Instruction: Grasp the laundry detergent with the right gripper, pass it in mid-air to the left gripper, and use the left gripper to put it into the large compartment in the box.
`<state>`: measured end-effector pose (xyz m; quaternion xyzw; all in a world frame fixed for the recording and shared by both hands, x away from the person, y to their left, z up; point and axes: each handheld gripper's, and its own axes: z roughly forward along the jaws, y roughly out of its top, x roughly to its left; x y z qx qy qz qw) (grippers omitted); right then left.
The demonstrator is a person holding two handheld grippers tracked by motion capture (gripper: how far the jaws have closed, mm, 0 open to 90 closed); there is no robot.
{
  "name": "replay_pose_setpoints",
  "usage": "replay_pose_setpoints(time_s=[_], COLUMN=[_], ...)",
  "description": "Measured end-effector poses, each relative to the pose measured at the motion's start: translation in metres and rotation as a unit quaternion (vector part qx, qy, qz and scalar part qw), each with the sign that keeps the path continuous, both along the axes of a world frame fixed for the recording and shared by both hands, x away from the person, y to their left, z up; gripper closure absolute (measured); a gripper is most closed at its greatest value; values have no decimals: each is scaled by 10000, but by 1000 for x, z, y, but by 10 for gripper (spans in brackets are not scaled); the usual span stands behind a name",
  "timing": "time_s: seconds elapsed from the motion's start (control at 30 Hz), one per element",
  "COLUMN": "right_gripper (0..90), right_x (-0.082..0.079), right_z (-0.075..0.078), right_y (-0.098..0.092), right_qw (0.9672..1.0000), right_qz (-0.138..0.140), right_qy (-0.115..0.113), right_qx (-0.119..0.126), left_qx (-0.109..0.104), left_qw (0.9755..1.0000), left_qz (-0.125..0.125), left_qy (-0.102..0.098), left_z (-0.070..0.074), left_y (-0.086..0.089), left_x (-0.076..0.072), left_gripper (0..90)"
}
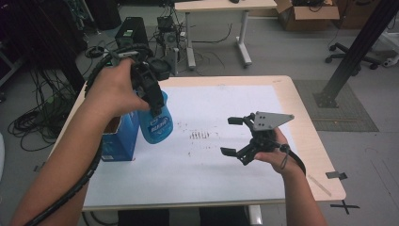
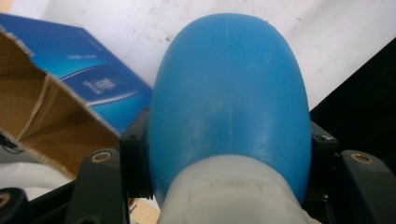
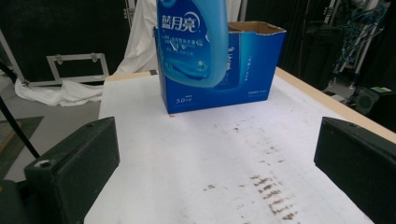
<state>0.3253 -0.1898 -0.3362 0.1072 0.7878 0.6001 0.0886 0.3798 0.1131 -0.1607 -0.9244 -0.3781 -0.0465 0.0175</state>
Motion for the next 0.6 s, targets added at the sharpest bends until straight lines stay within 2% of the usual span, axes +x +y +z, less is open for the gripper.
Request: replay_pose_setpoints(time_s=[0.17,0.33,0.43,0.6], right_gripper=[0,0,0,0], right_x=[0,0,1,2], right_z=[9,12,12,12], right_y=[-11,-17,-19,-22], right_qw=[9999,9999,9999,9999], right_qz=[-49,-88,-93,-96], right_qy=[-21,-26,-20,-6], right_qx=[-88,-87,-89,-115], left_qx=[36,154,132,-20], left_qw=[9994,9970,9957,9918], left_qz=[340,736,894,1259], left_qy=[67,163,187,203], left_z=[14,28,34,44], left_y=[11,24,31,47], left_x=[6,16,19,26], left_gripper=[382,382,382,382])
